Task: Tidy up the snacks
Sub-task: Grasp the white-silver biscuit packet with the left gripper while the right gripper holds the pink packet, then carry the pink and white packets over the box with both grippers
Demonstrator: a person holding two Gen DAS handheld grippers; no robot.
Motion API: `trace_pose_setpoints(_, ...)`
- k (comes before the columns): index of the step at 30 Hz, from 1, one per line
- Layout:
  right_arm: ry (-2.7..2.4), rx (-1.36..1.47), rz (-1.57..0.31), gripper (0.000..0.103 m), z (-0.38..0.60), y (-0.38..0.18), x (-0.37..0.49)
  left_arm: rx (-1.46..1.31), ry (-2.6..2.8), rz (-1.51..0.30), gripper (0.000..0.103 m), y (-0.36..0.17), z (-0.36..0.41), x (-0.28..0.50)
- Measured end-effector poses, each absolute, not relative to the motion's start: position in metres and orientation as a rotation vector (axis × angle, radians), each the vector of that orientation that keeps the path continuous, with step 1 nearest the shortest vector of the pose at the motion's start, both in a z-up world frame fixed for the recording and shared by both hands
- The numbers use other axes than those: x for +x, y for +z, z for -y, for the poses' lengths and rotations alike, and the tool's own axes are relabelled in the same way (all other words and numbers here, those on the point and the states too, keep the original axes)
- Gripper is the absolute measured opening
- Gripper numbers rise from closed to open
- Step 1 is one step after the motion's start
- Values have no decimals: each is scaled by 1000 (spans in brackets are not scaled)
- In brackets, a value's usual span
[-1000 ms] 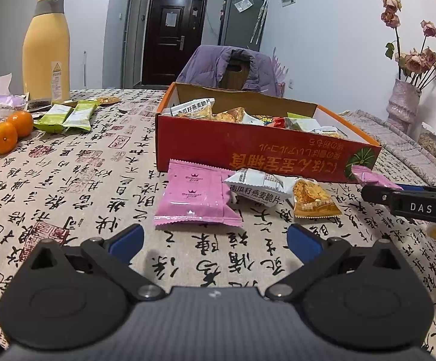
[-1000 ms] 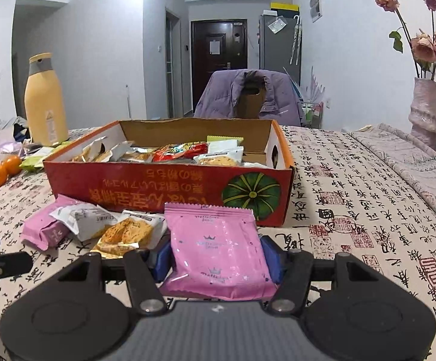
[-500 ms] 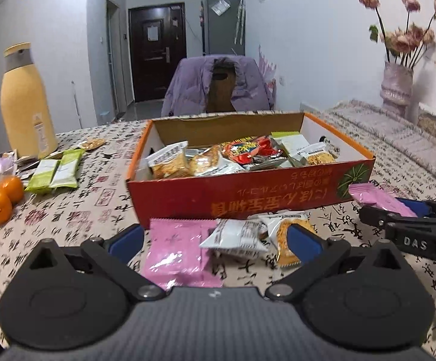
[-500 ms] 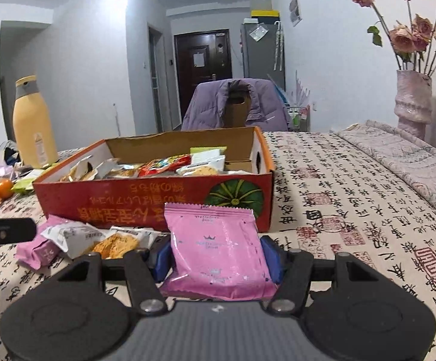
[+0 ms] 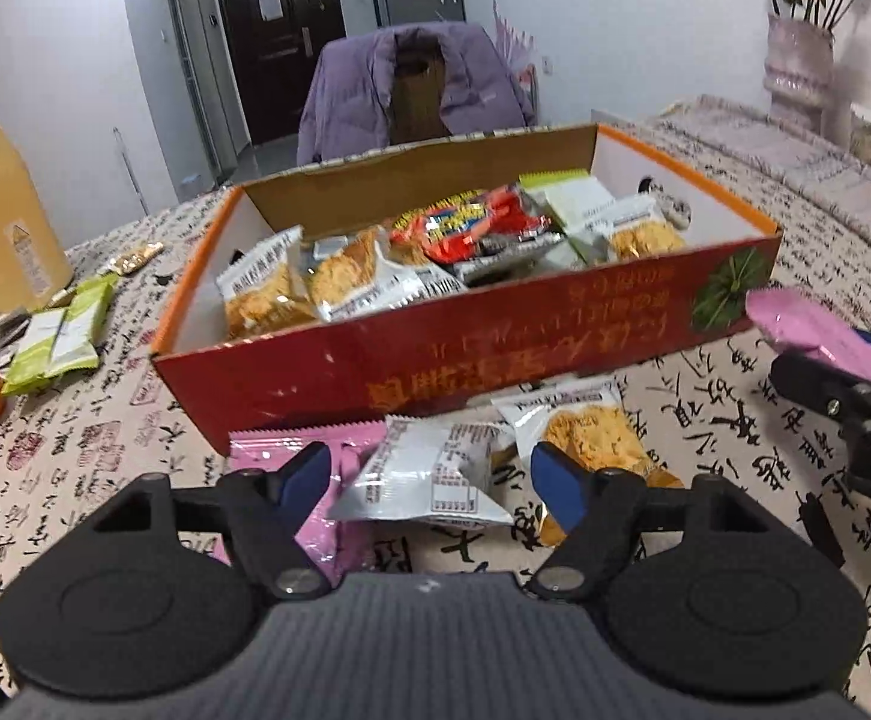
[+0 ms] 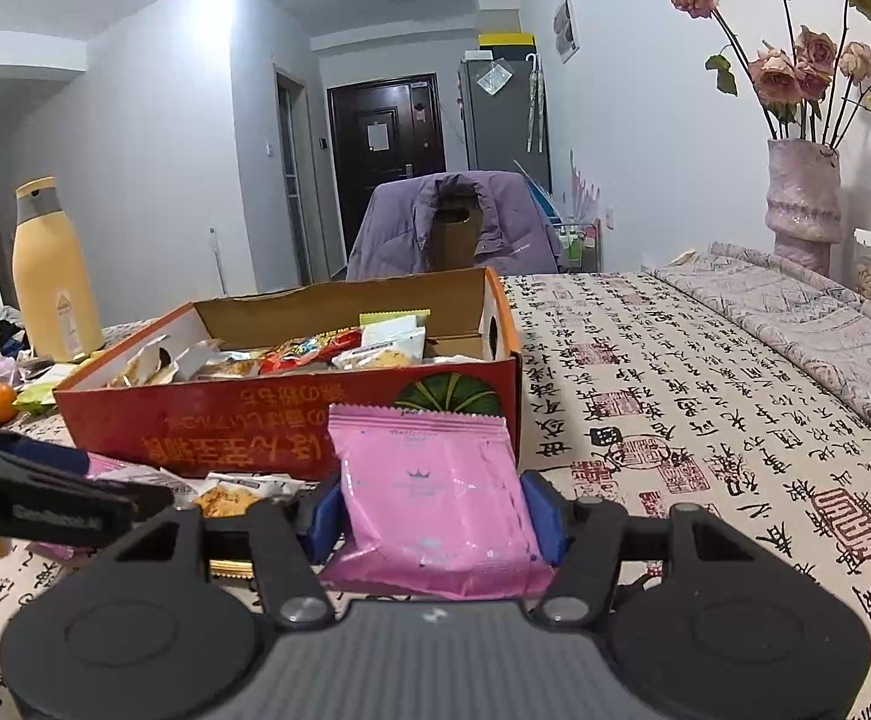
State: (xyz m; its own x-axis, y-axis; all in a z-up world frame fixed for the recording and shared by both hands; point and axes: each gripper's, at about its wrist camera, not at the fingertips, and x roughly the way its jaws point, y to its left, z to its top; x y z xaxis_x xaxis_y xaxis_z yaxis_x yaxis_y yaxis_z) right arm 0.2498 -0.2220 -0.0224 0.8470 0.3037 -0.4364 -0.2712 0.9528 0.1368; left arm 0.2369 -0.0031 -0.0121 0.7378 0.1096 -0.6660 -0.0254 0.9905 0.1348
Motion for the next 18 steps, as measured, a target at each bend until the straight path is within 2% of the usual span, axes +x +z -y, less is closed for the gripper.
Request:
trace_pose_setpoints(7, 307, 71, -467, 60, 222, -22, 249, 133, 72, -755, 74, -17, 8, 242)
trace_pose_setpoints(10, 309, 70, -467, 60, 222, -22, 249, 130, 56, -757, 61, -17, 11, 243)
trace_pose_setpoints(12, 308, 71, -467, 60, 222, -22, 249, 122, 36, -761, 41, -17, 12, 242)
trace_pose_setpoints(15, 308, 71, -467, 60, 222, -23, 249, 119, 27, -761, 36, -18, 13, 241)
trace_pose_setpoints(18, 310, 71, -467, 60, 222, -23, 249, 102, 23, -755, 35, -18, 11, 237)
